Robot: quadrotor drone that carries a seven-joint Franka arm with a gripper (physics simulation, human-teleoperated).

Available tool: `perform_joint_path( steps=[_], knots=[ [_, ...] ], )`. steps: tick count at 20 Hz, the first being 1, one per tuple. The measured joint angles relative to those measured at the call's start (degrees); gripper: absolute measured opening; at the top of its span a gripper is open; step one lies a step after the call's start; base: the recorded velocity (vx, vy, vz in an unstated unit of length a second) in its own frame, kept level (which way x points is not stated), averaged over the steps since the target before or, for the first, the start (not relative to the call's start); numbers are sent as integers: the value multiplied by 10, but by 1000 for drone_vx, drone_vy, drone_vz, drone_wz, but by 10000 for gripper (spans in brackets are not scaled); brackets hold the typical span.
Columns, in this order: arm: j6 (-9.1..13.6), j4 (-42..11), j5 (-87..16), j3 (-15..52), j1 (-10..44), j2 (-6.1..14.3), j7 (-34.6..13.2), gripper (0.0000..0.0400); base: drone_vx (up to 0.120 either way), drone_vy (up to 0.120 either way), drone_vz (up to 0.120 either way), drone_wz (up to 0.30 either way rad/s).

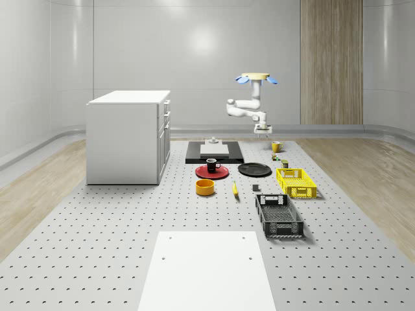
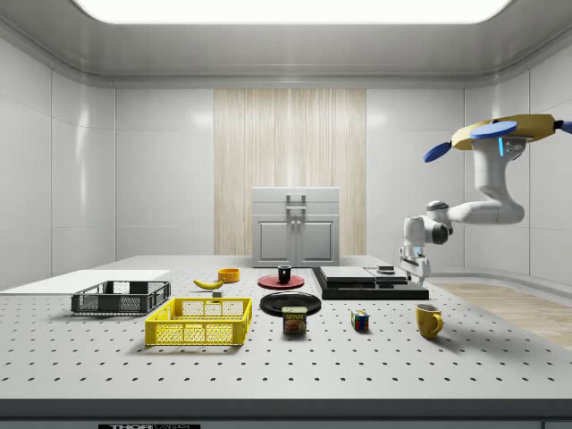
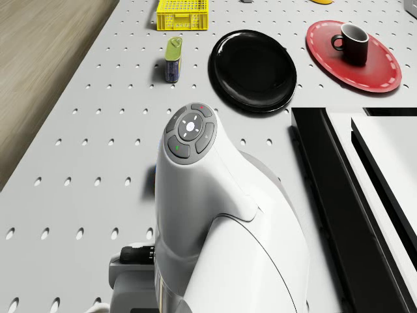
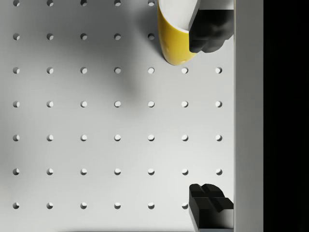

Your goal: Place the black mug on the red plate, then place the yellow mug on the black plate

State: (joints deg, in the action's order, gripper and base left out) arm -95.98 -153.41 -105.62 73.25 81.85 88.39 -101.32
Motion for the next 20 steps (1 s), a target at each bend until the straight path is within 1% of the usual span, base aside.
perform_joint_path(
  steps=[6, 8, 12, 13, 16, 18, 20],
  knots=[
    [-1, 0, 0, 0, 0, 1, 0, 400, 0, 120, -120, 0],
    [-1, 0, 0, 0, 0, 1, 0, 400, 40, 120, 0, 0],
    [-2, 0, 1, 0, 1, 2, 0, 400, 110, 120, 0, 0],
    [-2, 0, 1, 0, 1, 2, 0, 400, 0, 120, 0, 0],
    [-2, 0, 1, 0, 1, 2, 0, 400, 0, 27, 0, 0],
    [-2, 0, 1, 0, 1, 2, -1, 400, 0, 100, 0, 0],
    [-4, 1, -2, -3, 1, 2, -1, 400, 0, 0, 0, 0]
  ],
)
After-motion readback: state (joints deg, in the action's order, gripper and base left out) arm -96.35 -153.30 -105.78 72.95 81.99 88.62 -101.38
